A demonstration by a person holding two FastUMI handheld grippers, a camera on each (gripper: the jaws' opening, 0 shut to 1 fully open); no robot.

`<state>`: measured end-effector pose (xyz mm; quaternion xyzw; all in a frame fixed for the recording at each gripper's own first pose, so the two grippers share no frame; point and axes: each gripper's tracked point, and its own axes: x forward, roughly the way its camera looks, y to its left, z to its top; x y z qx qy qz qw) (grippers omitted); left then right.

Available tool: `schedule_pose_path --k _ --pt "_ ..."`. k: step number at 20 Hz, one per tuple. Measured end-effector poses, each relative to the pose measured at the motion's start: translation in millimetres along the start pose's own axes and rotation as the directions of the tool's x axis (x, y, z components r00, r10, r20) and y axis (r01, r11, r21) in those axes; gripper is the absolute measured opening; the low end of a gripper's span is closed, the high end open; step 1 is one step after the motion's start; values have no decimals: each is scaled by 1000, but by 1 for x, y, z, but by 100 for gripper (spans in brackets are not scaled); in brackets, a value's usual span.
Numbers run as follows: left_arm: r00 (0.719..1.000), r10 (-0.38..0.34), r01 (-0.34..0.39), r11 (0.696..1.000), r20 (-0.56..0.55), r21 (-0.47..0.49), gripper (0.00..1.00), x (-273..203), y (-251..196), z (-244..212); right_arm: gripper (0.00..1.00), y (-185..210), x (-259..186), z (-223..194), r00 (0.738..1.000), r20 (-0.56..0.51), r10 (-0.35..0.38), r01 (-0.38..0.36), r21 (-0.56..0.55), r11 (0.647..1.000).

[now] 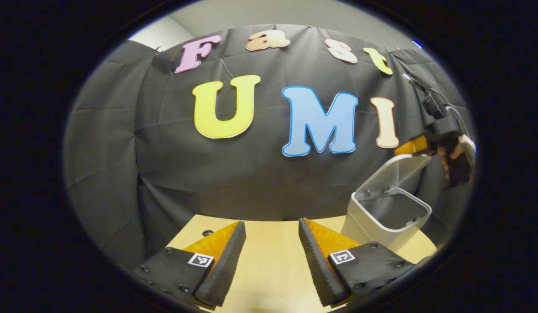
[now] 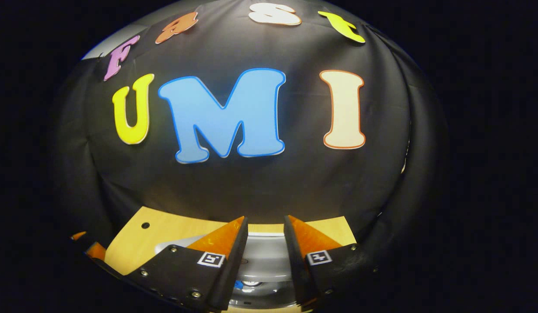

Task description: Press the lid of the desktop garbage bin to open it, pick up the crumpled paper on the desktop and throw it into the bin, then pick up the pop can on the desktop and drop it into the bin, and finally close the garbage bin lid.

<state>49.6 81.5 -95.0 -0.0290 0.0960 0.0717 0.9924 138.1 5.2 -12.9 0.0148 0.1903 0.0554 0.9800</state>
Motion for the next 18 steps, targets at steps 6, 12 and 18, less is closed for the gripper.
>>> schedule_pose_path --k 6,12,18 --pt "999 -34 34 999 -6 2 86 -1 -17 -3 70 2 -8 -77 993 -119 21 -17 33 999" --pt "999 -37 37 999 -7 8 80 1 -20 -3 71 3 -8 -102 989 -149 4 -4 -1 1000" --pt "999 -35 35 999 -10 4 78 5 -20 -5 71 2 -7 -101 991 -137 -1 0 -8 1000"
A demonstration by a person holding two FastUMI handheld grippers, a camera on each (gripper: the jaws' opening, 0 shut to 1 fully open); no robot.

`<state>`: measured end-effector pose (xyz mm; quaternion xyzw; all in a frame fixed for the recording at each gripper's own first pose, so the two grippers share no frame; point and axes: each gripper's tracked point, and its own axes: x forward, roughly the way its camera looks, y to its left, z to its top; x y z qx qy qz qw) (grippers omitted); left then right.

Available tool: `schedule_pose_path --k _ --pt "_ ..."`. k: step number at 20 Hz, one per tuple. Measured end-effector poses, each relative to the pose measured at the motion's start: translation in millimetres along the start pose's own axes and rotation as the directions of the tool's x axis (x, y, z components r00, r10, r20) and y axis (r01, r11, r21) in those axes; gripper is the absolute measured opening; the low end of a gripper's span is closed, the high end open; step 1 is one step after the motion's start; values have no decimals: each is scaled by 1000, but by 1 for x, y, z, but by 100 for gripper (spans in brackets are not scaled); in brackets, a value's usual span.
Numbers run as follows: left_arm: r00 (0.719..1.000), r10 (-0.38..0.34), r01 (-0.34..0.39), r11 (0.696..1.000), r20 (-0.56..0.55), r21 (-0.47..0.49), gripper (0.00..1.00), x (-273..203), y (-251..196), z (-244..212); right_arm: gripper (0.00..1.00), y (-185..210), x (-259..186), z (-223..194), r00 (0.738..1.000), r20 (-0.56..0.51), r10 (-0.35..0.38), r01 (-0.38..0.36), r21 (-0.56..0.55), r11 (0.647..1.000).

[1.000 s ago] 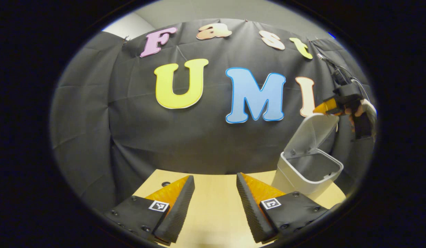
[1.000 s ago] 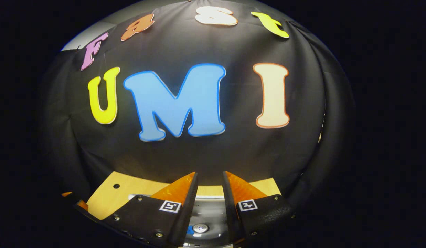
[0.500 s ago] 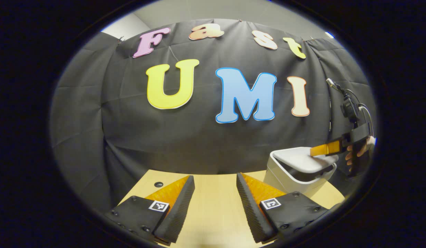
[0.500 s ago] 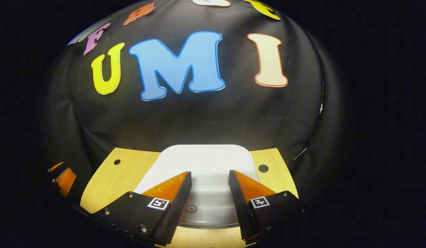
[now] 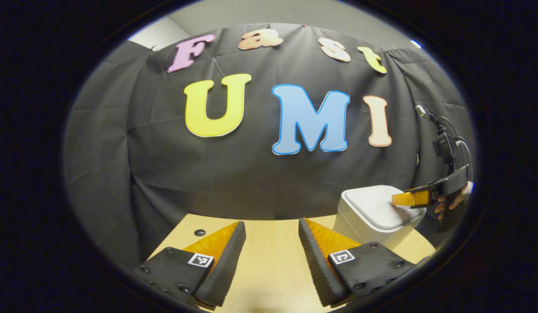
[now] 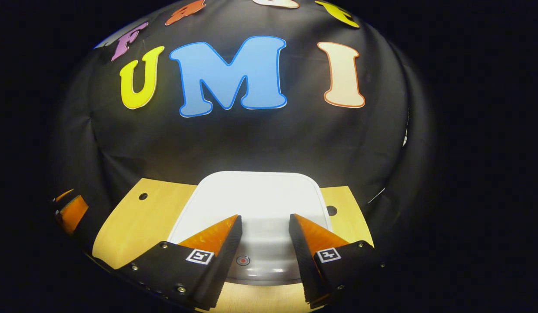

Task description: Press the lid of the desktop garbage bin to open it, pick up the crumpled paper on the desktop and throw it into the bin, then pick up the pop can on the desktop and drop it into the bin, and finally close the garbage bin lid.

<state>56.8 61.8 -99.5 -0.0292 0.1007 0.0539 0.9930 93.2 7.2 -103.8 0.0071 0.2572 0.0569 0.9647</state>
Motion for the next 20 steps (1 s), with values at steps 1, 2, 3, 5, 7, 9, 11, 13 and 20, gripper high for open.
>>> schedule_pose_path --k 1,2,3,5,7,9,11,13,20 --pt "1000 0 0 1000 0 0 78 0 0 -1 71 0 0 -1 1000 -4 -1 1 5 1000" --pt "1000 -1 1 1000 -1 0 79 1 -1 -1 71 1 0 -2 1000 -8 -2 2 6 1000" --pt "1000 -2 2 1000 -1 -1 79 1 -1 -1 71 0 0 -3 1000 -12 -6 6 0 1000" --pt "1000 -4 4 1000 -3 -2 80 2 -2 -2 72 1 0 -4 1000 -8 -16 16 -28 999" --pt "1000 -5 5 1000 -4 -3 81 2 -3 -3 72 1 1 -5 1000 -2 -20 19 -67 998" --pt "1000 -5 5 1000 -3 0 82 3 -3 -3 72 1 1 -5 1000 0 -20 20 -82 996" --pt "1000 -7 7 1000 -2 -2 82 3 -4 -2 72 2 0 -7 1000 8 -20 21 -92 996" --pt "1000 -8 8 1000 -4 -3 84 2 -5 -3 72 2 0 -7 999 30 -21 24 -94 995" --pt "1000 -6 6 1000 9 2 81 -4 -7 2 73 2 1 -10 998 56 -21 25 -76 997"
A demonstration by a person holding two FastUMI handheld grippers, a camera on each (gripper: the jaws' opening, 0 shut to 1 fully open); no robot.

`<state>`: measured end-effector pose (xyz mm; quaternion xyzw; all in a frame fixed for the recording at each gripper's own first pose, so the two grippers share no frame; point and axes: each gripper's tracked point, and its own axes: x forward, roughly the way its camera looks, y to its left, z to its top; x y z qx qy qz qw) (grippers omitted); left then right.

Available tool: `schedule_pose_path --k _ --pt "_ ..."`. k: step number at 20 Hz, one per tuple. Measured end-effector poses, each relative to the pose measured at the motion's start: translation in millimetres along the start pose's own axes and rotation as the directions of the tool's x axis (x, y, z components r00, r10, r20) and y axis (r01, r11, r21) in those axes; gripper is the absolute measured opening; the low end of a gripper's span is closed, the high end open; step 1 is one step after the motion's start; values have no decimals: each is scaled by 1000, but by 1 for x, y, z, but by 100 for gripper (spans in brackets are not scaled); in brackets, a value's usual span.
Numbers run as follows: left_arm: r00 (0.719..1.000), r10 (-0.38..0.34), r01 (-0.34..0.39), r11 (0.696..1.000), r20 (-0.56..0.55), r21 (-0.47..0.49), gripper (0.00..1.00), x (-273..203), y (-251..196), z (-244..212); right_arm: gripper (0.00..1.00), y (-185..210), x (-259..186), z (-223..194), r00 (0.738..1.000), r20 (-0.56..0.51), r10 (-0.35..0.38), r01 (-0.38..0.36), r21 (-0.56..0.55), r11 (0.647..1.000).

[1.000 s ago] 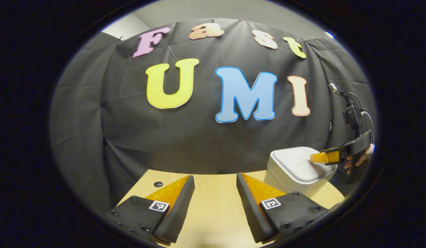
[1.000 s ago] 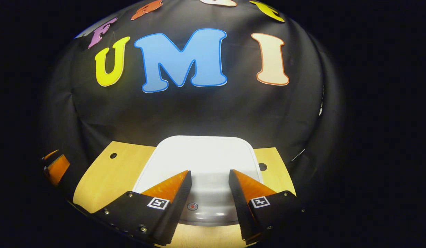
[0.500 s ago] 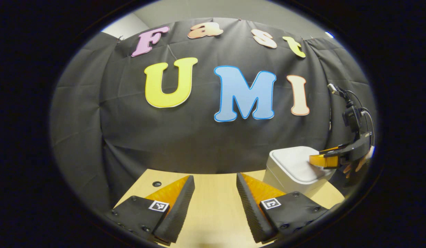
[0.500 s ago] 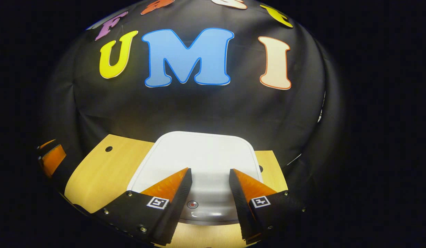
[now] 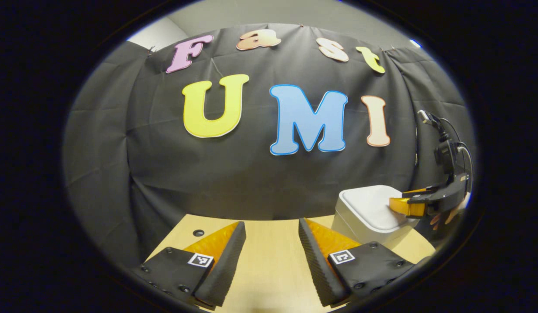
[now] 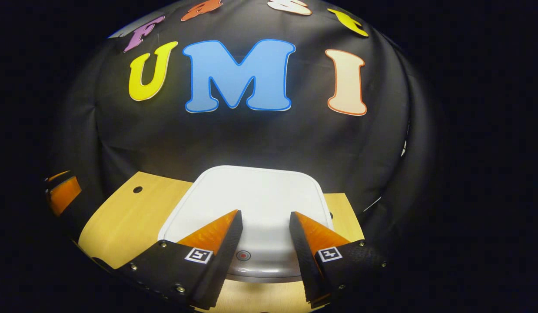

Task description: Press the lid of the desktop garbage bin to open it, pick up the crumpled paper on the desktop and throw it into the bin, then pick up the pop can on the desktop and drop it into the bin, and finally close the garbage bin lid.

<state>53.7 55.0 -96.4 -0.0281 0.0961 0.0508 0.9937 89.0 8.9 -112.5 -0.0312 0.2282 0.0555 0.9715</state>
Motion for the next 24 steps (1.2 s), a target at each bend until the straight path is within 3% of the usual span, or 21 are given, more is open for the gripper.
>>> schedule_pose_path --k 5,6,7,9,13,18,24 --pt "1000 6 -6 1000 15 8 78 -7 1 5 72 0 -3 6 998 50 22 -23 33 999" --pt "1000 8 -8 1000 16 10 82 -8 2 5 72 0 -3 5 999 35 38 -40 57 998" --pt "1000 10 -10 1000 18 10 78 -9 3 6 71 1 -4 5 999 24 48 -49 61 997" --pt "1000 15 -15 1000 17 13 82 -9 5 6 71 -1 -5 6 999 5 45 -45 31 998" --pt "1000 16 -16 1000 20 19 78 -8 2 7 71 -1 -16 12 999 33 40 -41 18 999" --pt "999 14 -15 999 32 30 82 -6 -2 14 71 1 -35 34 992 115 43 -52 73 996" --pt "997 11 -15 999 80 48 86 -12 -8 33 71 8 -74 72 949 315 31 -60 81 995"
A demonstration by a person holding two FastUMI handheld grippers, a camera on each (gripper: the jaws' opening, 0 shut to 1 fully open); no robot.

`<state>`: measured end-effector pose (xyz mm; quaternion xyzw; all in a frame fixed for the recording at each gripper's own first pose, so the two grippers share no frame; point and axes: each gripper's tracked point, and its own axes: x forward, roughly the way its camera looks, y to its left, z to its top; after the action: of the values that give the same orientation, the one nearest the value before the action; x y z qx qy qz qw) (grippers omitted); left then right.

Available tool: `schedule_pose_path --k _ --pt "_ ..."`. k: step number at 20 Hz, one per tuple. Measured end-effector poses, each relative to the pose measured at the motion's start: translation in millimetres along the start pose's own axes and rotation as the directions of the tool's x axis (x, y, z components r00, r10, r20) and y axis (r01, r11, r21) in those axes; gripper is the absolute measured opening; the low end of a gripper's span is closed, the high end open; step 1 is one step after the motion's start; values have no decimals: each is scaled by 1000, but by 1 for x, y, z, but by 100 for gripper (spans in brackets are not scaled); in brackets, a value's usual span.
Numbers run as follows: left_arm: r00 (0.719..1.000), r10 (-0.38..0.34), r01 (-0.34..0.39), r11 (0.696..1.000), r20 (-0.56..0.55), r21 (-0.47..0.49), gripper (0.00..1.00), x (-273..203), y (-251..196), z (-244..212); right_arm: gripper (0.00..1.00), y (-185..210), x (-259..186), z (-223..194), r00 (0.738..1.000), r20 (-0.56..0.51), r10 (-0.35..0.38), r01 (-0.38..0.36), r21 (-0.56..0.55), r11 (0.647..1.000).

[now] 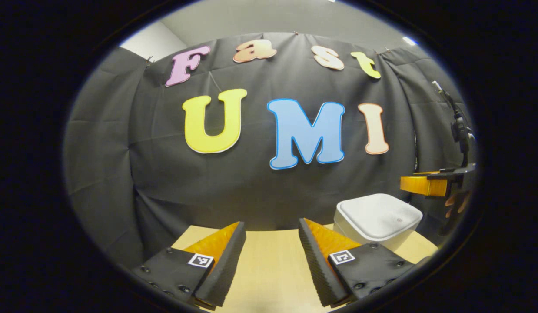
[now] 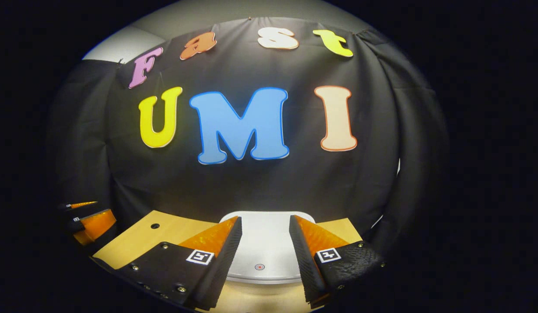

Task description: Press the lid of the desktop garbage bin to open it, pick up the crumpled paper on the desktop and throw it into the bin, then pick up the pop can on the desktop and drop it into the bin, and finally close the garbage bin lid.

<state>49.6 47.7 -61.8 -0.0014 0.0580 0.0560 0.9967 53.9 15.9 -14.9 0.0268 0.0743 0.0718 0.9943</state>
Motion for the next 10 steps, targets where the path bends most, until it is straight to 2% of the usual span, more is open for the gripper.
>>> schedule_pose_path --k 5,10 --pt "999 -5 5 1000 52 -1 86 -8 -5 22 71 12 -18 23 994 110 15 -13 -20 1000" --pt "996 -8 7 1000 94 14 85 -17 -9 37 71 18 -27 22 992 125 17 -15 -18 1000"
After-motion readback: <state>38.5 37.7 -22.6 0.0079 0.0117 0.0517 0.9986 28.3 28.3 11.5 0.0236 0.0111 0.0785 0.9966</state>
